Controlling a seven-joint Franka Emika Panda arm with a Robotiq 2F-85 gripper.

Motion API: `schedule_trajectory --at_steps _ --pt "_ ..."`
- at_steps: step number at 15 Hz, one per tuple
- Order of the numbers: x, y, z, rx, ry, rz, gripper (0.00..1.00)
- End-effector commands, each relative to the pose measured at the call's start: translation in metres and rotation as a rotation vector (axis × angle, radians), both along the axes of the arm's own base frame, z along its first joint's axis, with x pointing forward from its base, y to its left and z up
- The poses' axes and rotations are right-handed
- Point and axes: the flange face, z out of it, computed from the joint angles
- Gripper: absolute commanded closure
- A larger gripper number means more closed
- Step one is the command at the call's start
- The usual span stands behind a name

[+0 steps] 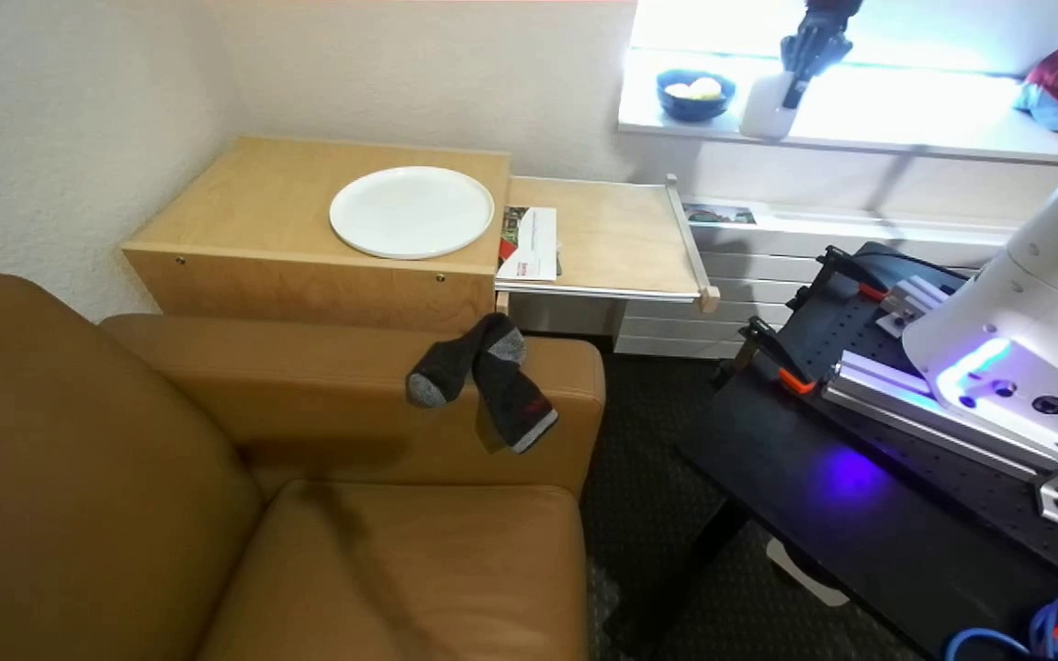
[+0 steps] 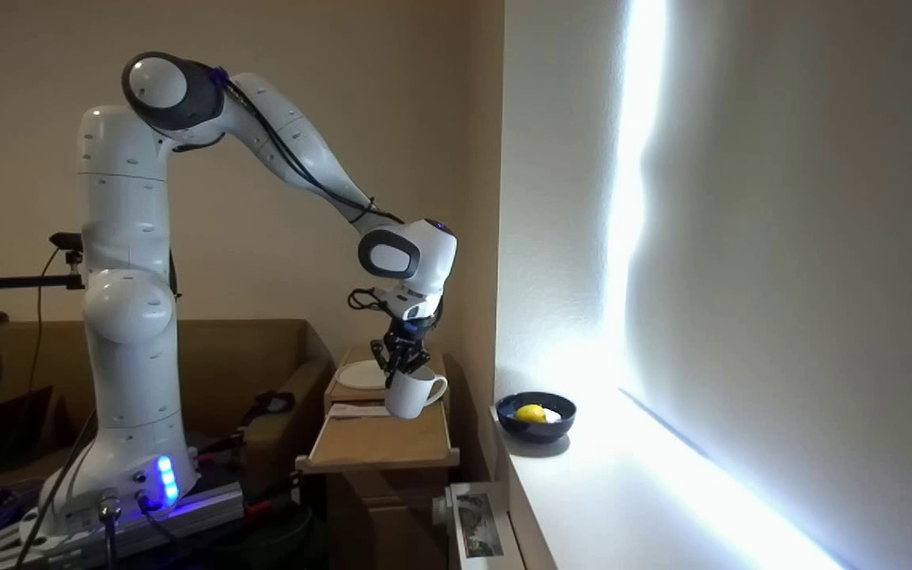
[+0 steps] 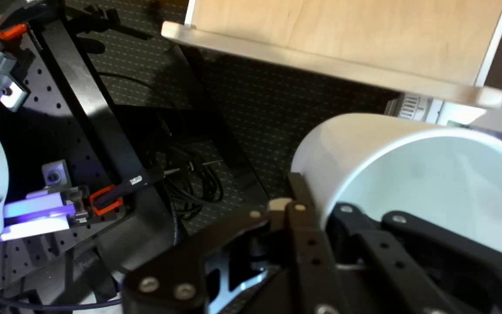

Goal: Place the white mug on the windowsill

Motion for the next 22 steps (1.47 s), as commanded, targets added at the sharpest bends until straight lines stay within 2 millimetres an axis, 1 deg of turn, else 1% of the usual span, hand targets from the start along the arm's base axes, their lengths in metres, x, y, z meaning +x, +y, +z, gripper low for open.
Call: schedule_trajectory --at_steps 1,2,3,4,5,6,7,9,11,12,14,15,16,17,19,21,22 --pt "-0.002 -0.004 0.0 0.0 0.001 -0.005 0.94" --pt "0.001 0.0 0.0 0.0 0.002 0.001 0.94" --pt "0.007 0.009 -0.001 -0.001 0.006 0.013 0.99" --pt "0.024 0.022 -0.008 -0.016 0.028 0.028 0.99" --pt "0.038 0.013 -0.011 -0.06 0.003 -0.052 0.99" --pt "0.05 -0.003 -0.014 -0.084 -0.01 -0.129 0.99" --pt "0.058 -0.022 -0.014 -0.099 -0.022 -0.185 0.99" --pt "0.068 -0.067 -0.009 -0.128 -0.044 -0.293 0.99" --pt "0.071 -0.113 -0.01 -0.159 -0.051 -0.4 0.99" --pt "0.068 -0.137 -0.008 -0.171 -0.057 -0.453 0.99" --pt "0.061 -0.18 -0.005 -0.199 -0.067 -0.566 0.99" --pt "0.06 -0.197 -0.003 -0.206 -0.073 -0.623 0.99" --pt "0.062 -0.208 -0.009 -0.224 -0.085 -0.681 0.99" --pt "0.069 -0.215 -0.016 -0.24 -0.093 -0.738 0.99" --pt "0.084 -0.223 -0.034 -0.296 -0.109 -0.84 0.99" --pt "0.099 -0.224 -0.053 -0.373 -0.102 -0.932 0.99" --pt "0.102 -0.229 -0.061 -0.403 -0.097 -0.981 0.99"
